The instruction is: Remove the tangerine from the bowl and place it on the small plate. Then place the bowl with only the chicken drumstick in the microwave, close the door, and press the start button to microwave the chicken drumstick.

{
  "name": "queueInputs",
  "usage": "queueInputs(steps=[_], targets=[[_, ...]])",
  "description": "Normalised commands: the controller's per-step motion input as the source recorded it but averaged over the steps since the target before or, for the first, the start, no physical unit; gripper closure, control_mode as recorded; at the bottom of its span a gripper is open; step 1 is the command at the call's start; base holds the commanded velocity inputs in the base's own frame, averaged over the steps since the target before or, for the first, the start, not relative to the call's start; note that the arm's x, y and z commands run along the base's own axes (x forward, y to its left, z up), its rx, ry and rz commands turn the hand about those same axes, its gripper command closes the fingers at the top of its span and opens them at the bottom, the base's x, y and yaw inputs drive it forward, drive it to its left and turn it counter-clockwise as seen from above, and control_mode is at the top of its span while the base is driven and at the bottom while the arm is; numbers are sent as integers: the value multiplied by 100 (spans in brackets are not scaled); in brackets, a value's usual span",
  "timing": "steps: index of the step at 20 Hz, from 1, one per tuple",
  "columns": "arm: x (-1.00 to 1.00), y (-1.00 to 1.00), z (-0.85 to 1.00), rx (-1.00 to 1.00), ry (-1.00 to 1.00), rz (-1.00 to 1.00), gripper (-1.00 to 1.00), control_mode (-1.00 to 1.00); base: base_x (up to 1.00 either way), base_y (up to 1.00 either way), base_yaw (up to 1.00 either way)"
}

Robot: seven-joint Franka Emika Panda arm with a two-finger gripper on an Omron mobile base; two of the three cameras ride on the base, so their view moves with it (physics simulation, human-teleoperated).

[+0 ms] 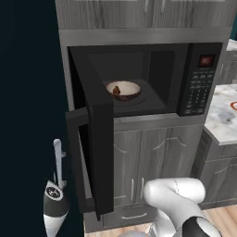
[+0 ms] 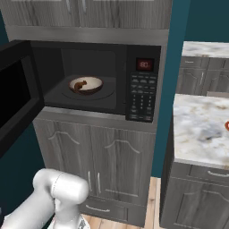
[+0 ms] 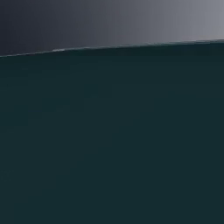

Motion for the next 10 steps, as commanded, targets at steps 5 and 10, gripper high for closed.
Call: queueInputs(steps=[5, 10], targets=[[2, -100, 8, 2, 2, -1, -100, -100, 0, 0, 0], [0, -100, 14, 3, 0, -2, -100, -100, 0, 0, 0]])
